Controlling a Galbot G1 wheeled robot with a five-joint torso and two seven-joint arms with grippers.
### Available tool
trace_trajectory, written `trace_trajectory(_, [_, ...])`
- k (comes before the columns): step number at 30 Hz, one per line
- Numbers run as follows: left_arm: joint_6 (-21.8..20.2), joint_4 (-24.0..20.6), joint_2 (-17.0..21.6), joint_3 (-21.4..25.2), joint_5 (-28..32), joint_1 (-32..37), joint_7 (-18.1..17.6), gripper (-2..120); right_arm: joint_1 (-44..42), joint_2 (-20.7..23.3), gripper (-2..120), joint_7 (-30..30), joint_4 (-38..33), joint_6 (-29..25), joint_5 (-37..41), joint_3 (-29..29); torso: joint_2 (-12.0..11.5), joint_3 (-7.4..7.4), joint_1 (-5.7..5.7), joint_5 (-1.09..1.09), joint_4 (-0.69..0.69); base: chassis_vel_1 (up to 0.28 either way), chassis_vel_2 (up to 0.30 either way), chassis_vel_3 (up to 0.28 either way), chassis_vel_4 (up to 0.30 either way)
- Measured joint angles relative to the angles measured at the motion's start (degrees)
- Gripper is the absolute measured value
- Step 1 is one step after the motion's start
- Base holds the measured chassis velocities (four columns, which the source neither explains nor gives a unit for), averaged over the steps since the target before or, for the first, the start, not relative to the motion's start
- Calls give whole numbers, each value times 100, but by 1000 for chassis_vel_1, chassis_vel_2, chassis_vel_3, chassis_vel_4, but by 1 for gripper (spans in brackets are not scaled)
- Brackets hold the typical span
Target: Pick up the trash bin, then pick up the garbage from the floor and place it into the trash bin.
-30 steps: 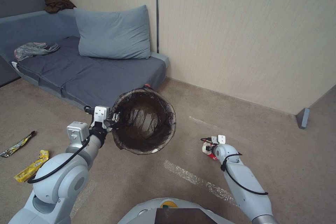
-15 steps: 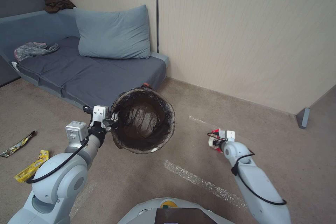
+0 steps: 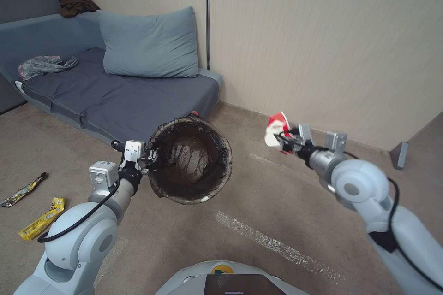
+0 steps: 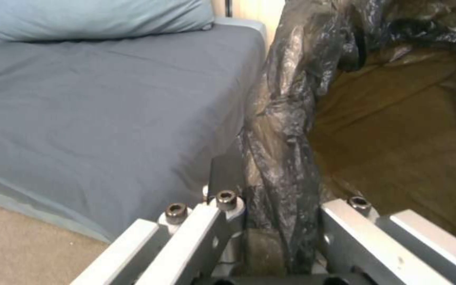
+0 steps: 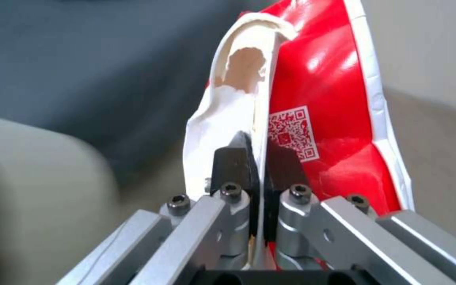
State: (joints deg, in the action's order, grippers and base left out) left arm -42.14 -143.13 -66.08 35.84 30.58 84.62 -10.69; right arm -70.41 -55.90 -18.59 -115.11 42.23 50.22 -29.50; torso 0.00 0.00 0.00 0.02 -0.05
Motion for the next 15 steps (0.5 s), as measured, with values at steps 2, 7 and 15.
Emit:
trace_trajectory(2, [0,-2,-2,-9,-10,1,1,0,44,163,0,-52,-321,0,299,1,0,0,0,-2,0,0,0,0,0])
trace_trajectory(7, [0,-3,-24,-70,-40,22,7,0,590,797,0,-317,-1383,-2,1627,147,0,0,0,-3,1,0,0,0,0])
trace_trajectory(15, [0,321,-137,-216,-102,-48,20,0,3713,1998,0,921,-1826,-283,2254,2709,0,1,0,-7,2,0,0,0,0])
